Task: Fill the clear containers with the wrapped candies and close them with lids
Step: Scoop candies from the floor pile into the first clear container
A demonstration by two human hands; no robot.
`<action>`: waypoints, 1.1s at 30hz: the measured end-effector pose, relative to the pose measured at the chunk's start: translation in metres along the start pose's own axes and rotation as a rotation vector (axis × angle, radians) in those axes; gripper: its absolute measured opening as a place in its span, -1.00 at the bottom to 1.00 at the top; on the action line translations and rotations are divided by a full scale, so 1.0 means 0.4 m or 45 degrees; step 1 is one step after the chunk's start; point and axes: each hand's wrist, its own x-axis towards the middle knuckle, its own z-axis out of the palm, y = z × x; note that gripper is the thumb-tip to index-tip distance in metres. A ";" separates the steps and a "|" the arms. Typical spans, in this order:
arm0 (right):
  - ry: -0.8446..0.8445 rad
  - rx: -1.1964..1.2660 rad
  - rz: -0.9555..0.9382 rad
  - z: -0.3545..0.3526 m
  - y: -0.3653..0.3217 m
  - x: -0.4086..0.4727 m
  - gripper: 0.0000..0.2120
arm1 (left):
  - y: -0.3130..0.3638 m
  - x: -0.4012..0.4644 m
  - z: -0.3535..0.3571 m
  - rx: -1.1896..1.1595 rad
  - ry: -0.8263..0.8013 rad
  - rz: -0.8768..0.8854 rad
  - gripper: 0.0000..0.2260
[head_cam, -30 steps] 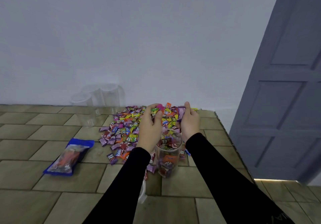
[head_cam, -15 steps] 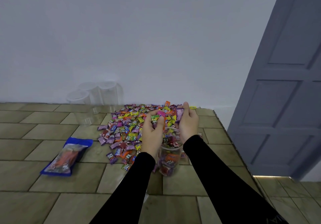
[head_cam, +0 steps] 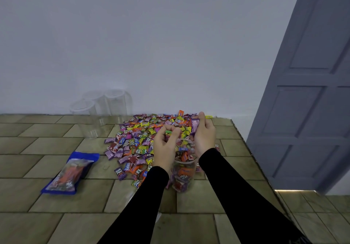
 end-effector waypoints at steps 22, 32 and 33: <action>-0.047 -0.016 -0.012 -0.002 -0.004 -0.007 -0.63 | -0.087 -0.029 -0.009 -0.282 -0.108 -0.514 -0.29; -0.057 -0.143 -0.071 0.006 0.008 -0.002 -0.57 | -0.101 -0.015 -0.013 -0.292 -0.111 -0.574 -0.23; -0.074 -0.132 -0.071 0.005 0.006 -0.003 -0.59 | -0.100 -0.014 -0.014 -0.289 -0.115 -0.569 -0.23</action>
